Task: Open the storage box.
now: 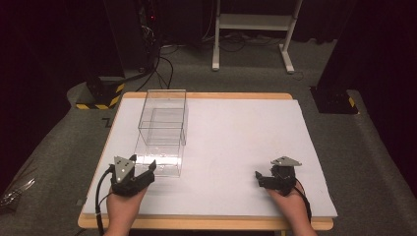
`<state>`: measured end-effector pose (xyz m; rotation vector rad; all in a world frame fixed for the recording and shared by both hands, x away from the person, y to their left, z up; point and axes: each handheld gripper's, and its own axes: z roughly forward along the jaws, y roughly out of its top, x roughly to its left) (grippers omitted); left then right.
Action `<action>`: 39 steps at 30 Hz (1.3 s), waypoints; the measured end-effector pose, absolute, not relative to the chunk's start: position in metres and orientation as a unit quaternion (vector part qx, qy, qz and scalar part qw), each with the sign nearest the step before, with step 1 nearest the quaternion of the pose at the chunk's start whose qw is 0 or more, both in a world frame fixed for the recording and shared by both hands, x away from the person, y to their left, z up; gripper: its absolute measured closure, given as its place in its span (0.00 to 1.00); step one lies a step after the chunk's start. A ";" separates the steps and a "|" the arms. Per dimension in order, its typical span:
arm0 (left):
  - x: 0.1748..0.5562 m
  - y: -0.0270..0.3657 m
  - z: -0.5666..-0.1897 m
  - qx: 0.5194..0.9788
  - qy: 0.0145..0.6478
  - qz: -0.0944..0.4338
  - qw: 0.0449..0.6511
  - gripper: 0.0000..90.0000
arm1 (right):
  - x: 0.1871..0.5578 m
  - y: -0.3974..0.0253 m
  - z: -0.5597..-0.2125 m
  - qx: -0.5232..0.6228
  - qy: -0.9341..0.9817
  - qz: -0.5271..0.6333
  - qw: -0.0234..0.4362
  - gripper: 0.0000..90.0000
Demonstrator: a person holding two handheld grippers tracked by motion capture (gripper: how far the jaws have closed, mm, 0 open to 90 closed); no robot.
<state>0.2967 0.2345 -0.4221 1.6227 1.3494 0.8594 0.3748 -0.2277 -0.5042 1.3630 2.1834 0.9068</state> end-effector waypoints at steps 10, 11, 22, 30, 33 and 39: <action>0.328 0.295 -0.424 0.636 0.559 0.358 0.394 0.41 | 0.375 -0.228 -0.504 0.489 0.783 0.325 0.206 0.16; 0.330 0.300 -0.426 0.634 0.564 0.356 0.391 0.46 | 0.375 -0.228 -0.504 0.489 0.783 0.325 0.206 0.16; 0.347 0.345 -0.493 0.660 0.612 0.304 0.312 0.42 | 0.375 -0.228 -0.504 0.489 0.783 0.325 0.205 0.16; 0.348 0.343 -0.507 0.683 0.605 0.286 0.292 0.31 | 0.375 -0.228 -0.504 0.489 0.783 0.325 0.206 0.16; 0.349 0.345 -0.507 0.682 0.607 0.277 0.298 0.32 | 0.375 -0.227 -0.504 0.489 0.783 0.324 0.206 0.16; 0.349 0.344 -0.507 0.684 0.606 0.278 0.295 0.32 | 0.375 -0.227 -0.504 0.489 0.784 0.324 0.206 0.15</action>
